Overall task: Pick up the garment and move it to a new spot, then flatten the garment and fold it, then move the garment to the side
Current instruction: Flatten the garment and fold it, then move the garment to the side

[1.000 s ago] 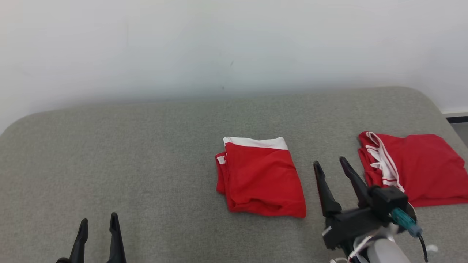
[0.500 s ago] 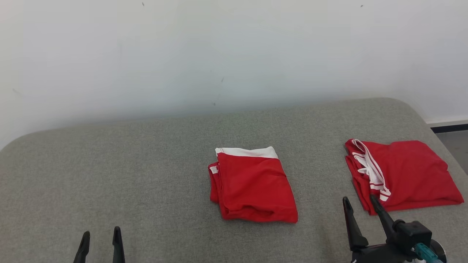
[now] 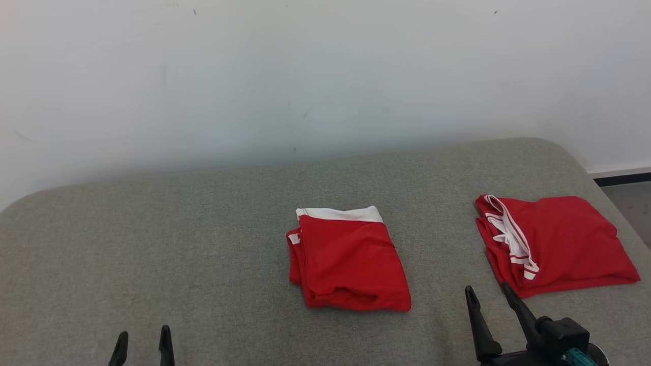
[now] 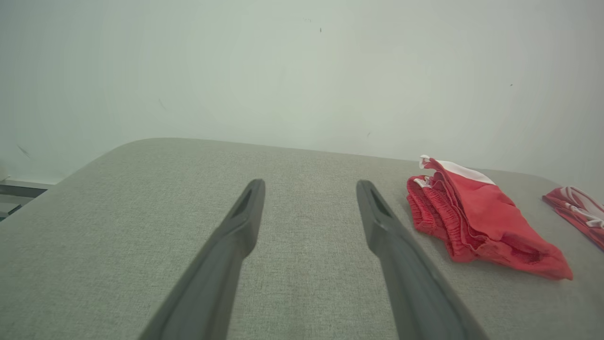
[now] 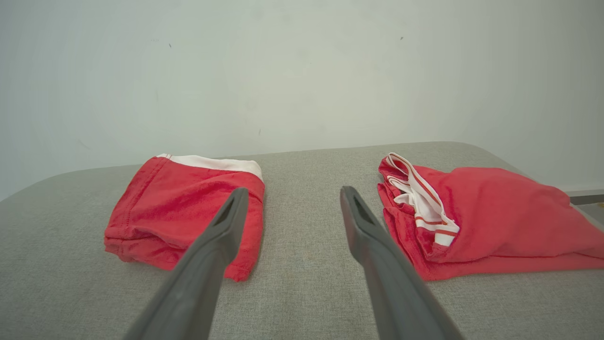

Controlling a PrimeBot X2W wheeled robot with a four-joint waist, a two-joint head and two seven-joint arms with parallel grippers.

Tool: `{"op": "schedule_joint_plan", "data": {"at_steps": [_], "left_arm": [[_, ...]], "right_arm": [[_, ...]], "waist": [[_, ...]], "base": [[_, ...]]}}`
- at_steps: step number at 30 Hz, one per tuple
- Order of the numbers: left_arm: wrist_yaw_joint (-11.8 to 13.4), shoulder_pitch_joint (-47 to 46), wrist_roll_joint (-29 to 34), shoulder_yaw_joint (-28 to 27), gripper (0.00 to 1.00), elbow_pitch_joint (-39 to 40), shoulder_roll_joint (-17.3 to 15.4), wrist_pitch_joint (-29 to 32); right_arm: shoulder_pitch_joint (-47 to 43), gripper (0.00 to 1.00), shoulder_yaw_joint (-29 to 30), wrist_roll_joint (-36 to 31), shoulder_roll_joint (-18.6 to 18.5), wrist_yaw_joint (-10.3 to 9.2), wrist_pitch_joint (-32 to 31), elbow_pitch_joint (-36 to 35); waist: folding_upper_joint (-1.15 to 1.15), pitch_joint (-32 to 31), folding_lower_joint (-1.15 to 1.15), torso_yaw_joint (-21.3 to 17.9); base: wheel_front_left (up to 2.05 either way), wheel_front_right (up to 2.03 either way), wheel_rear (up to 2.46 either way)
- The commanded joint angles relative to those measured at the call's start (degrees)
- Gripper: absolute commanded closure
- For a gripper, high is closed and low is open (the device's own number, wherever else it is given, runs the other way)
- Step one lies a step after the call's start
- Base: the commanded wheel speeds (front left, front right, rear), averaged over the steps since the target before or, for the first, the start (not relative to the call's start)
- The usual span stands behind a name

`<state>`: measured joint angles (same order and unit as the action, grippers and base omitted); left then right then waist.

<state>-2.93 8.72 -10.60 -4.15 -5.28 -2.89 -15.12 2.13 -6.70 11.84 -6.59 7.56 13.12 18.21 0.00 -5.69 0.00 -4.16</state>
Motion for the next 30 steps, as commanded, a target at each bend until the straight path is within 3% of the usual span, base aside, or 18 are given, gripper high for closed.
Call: {"op": "schedule_joint_plan", "data": {"at_steps": [1,21,30], "left_arm": [[0.0,0.57,0.12,0.1,0.0,-0.23,0.0,0.0],[0.38,0.19,-0.52,0.97,0.0,-0.53,0.0,0.01],[-0.2,-1.28,-0.12,2.05,0.0,0.16,-0.01,0.01]], "right_arm": [[-0.41,0.0,-0.13,0.47,0.0,-0.17,0.05,-0.23],[0.9,0.0,-0.43,1.91,0.93,-0.17,-0.39,-0.09],[12.87,0.0,-1.63,3.03,-1.07,-0.17,-11.13,4.27]], "waist": [[0.0,0.05,0.0,0.01],[0.0,1.12,0.0,0.64],[0.0,3.65,0.0,5.28]], "base": [[0.0,0.0,0.0],[0.0,0.0,0.0],[0.0,0.0,0.0]]}}
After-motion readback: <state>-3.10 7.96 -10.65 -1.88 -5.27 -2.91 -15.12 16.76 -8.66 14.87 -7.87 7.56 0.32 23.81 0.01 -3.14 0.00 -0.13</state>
